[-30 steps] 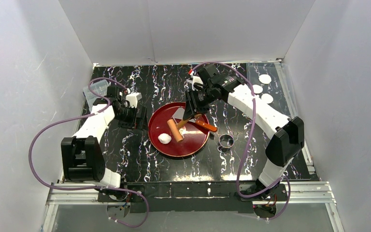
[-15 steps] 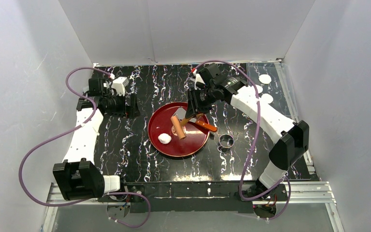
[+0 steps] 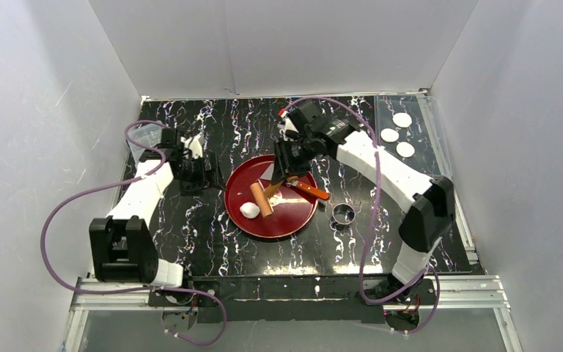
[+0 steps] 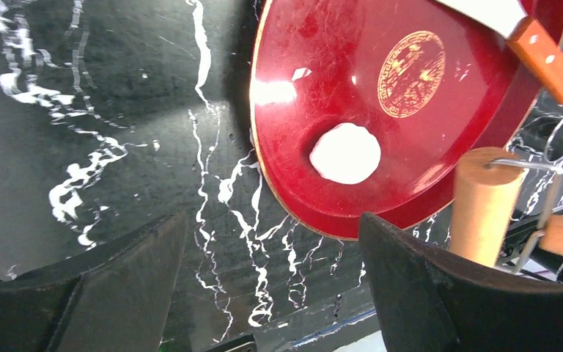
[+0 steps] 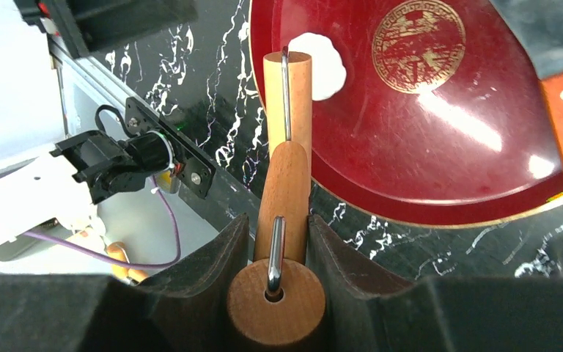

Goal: Roll out the dumpling wrappers from the dough

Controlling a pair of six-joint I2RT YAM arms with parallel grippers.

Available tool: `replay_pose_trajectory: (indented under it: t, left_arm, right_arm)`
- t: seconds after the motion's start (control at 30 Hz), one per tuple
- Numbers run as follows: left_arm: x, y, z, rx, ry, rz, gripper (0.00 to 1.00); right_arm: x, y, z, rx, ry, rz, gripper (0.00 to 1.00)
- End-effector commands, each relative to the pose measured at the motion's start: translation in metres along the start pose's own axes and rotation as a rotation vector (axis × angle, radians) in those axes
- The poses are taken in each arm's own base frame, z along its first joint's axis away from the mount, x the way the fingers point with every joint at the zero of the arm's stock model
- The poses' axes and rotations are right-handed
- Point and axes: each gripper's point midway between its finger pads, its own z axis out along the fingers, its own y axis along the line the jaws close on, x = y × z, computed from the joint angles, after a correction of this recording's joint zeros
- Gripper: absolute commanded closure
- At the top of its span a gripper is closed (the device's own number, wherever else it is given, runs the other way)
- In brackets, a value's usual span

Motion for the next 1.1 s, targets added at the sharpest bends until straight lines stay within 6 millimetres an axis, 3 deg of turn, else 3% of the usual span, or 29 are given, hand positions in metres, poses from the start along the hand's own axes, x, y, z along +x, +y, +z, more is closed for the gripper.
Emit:
replay_pose_trajectory:
  t: [0.0, 0.2, 0.43, 0.57, 0.73, 0.93, 1.07]
  left_arm:
    - [0.012, 0.003, 0.032, -0.083, 0.096, -0.058, 0.17]
    - [0.009, 0.016, 0.053, -0.213, 0.183, -0.045, 0.27]
    - [0.025, 0.019, 0.072, -0.232, 0.263, -0.05, 0.39]
    - [0.032, 0.028, 0.081, -0.267, 0.289, -0.058, 0.5]
    - [0.034, 0.029, 0.087, -0.271, 0.304, -0.079, 0.6]
    - [0.034, 0.03, 0.087, -0.282, 0.306, -0.088, 0.8]
    - [0.035, 0.03, 0.086, -0.279, 0.294, -0.089, 1.0]
  right_arm:
    - [-0.012, 0.026, 0.024, -0.084, 0.036, -0.027, 0.99]
    - [-0.013, 0.029, 0.046, -0.082, 0.097, -0.009, 0.99]
    - [-0.001, 0.006, 0.077, -0.011, 0.173, 0.035, 0.99]
    - [0.003, -0.017, 0.084, 0.084, 0.175, 0.022, 0.99]
    - [0.006, -0.03, 0.09, 0.131, 0.18, 0.025, 0.99]
    - [0.002, -0.045, 0.094, 0.208, 0.162, 0.026, 0.99]
    - [-0.003, -0.051, 0.1, 0.236, 0.145, 0.035, 0.99]
